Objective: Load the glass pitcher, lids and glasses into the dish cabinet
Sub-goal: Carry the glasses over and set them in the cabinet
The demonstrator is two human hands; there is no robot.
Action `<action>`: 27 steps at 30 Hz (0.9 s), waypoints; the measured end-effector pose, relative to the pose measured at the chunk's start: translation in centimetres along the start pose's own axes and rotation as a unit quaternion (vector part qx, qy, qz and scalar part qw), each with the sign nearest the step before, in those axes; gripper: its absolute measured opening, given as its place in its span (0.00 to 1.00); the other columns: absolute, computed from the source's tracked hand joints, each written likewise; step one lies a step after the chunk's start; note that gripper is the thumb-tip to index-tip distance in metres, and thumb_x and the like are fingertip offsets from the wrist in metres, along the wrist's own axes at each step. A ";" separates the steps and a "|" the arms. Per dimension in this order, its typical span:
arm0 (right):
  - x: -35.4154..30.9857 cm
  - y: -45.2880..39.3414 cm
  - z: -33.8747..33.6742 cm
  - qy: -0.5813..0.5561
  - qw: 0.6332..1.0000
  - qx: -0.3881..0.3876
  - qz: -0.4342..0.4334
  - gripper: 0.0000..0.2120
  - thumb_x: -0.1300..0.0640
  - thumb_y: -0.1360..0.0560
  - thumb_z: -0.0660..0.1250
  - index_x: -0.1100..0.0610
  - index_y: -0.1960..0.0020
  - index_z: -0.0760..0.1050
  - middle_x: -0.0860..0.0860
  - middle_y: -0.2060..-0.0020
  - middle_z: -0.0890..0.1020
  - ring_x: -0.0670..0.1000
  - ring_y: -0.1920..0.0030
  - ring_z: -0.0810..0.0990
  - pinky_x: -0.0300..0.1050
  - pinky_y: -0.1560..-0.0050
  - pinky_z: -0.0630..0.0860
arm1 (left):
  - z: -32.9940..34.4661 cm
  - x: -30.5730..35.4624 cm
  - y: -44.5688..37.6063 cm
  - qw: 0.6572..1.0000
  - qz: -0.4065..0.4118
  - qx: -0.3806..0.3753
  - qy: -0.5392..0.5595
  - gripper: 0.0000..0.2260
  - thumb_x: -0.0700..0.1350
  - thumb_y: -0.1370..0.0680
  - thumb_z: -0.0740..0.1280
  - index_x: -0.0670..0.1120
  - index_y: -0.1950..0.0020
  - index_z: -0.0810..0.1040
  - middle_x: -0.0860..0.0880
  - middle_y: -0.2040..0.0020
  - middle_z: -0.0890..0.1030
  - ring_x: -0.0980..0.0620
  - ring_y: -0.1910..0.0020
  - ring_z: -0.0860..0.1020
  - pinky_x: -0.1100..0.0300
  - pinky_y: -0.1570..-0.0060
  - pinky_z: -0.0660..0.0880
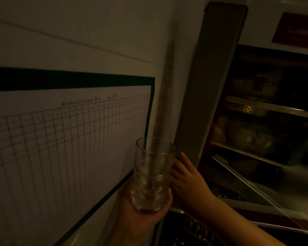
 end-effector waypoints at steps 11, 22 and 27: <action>-0.8 2.7 -2.4 -0.002 0.997 0.054 -0.051 0.27 0.43 0.49 0.77 0.49 0.51 0.83 0.46 0.51 0.84 0.53 0.42 0.79 0.61 0.36 0.67 | -0.5 0.2 0.7 1.000 0.011 -0.018 -0.007 0.18 0.52 0.32 0.66 0.41 0.49 0.81 0.39 0.52 0.83 0.38 0.59 0.82 0.45 0.49 0.72; -1.7 4.9 -4.9 -0.022 0.996 0.046 -0.073 0.22 0.43 0.42 0.76 0.46 0.49 0.81 0.43 0.52 0.83 0.50 0.42 0.77 0.57 0.31 0.62 | -1.4 0.1 0.6 0.996 0.037 -0.049 -0.064 0.16 0.51 0.34 0.66 0.39 0.62 0.84 0.40 0.61 0.83 0.40 0.65 0.82 0.45 0.61 0.79; -1.6 3.7 -5.6 -0.031 0.997 0.030 -0.062 0.19 0.44 0.43 0.77 0.46 0.54 0.82 0.42 0.58 0.82 0.49 0.48 0.79 0.52 0.34 0.68 | -1.2 0.3 0.9 0.995 0.039 -0.054 -0.079 0.18 0.45 0.49 0.78 0.40 0.62 0.84 0.40 0.60 0.83 0.41 0.64 0.82 0.45 0.59 0.78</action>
Point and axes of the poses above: each hand's wrist, its own y-axis away from the middle knuckle, its own z-axis out of the palm, x = y × z, the point moved 3 cm from there along -y, towards the middle knuckle
